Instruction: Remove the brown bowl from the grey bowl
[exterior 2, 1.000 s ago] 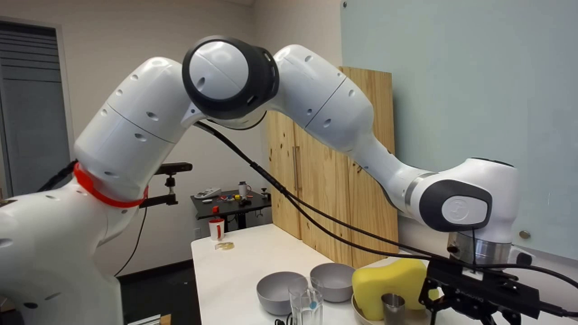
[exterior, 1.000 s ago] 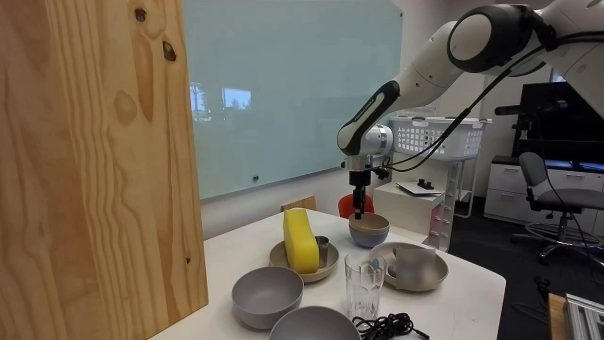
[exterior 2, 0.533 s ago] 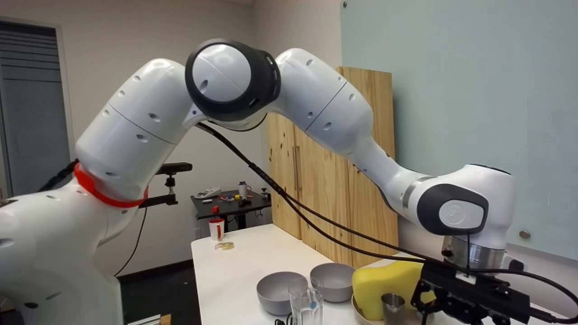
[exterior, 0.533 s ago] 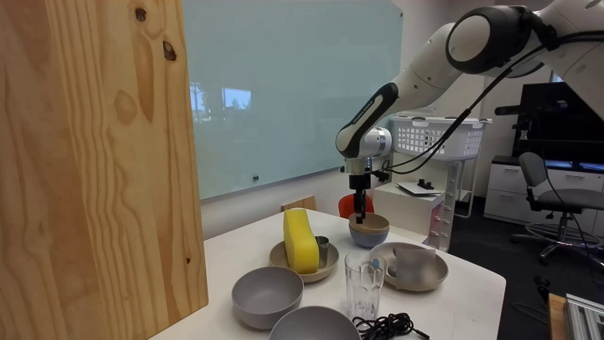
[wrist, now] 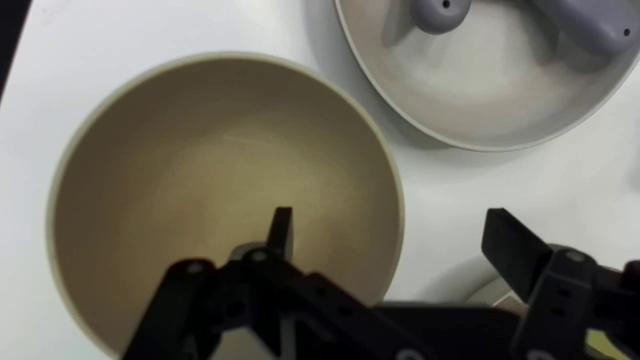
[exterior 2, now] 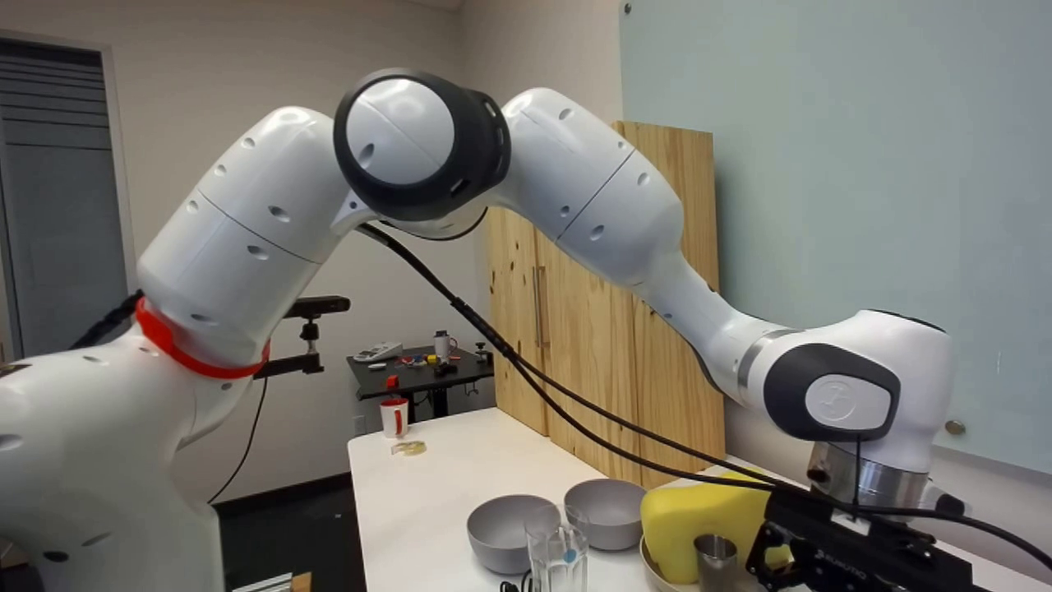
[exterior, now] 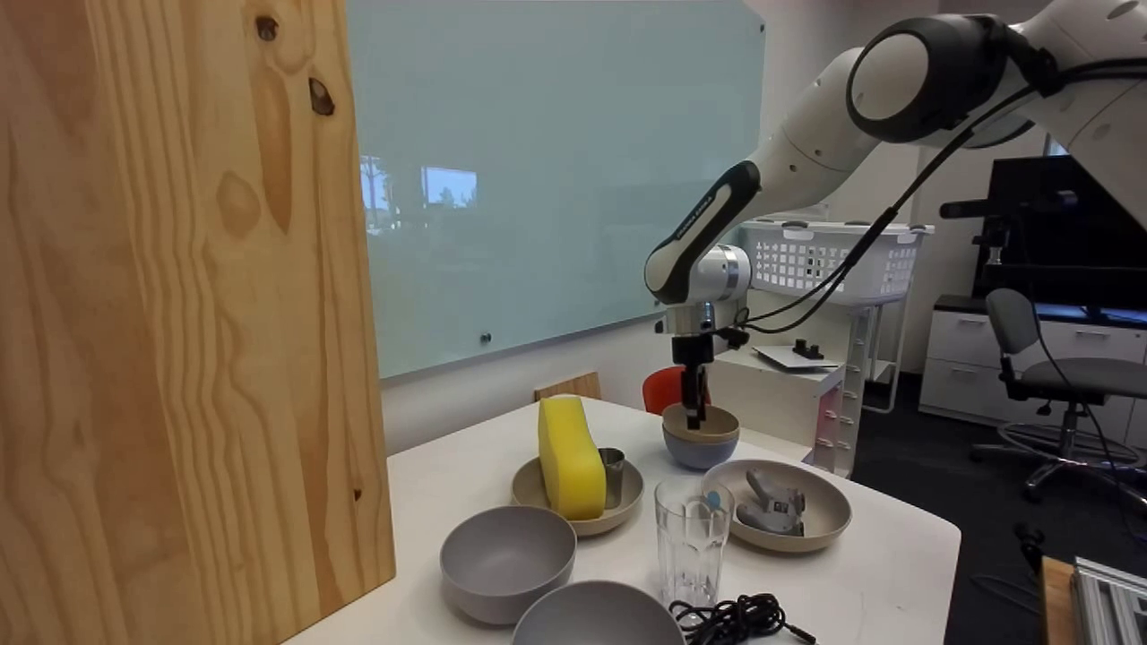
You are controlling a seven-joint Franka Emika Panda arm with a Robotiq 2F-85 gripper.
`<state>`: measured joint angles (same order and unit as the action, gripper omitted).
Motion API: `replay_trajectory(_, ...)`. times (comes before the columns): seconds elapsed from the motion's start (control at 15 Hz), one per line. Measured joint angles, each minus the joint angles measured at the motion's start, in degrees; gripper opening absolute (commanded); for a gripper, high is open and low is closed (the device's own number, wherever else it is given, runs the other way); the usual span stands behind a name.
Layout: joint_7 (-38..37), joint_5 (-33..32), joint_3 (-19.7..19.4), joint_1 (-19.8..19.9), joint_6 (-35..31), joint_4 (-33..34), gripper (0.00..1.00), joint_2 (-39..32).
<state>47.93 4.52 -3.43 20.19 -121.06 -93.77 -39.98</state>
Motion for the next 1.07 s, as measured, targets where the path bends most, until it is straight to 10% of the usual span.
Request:
replay_trajectory(0.6,-0.79,0.05,-0.15,1.58,0.34,-0.02,0.02,-0.63)
replay_trajectory(1.07,-0.98,0.08,-0.39,1.94,0.47,0.01,0.02,-0.59)
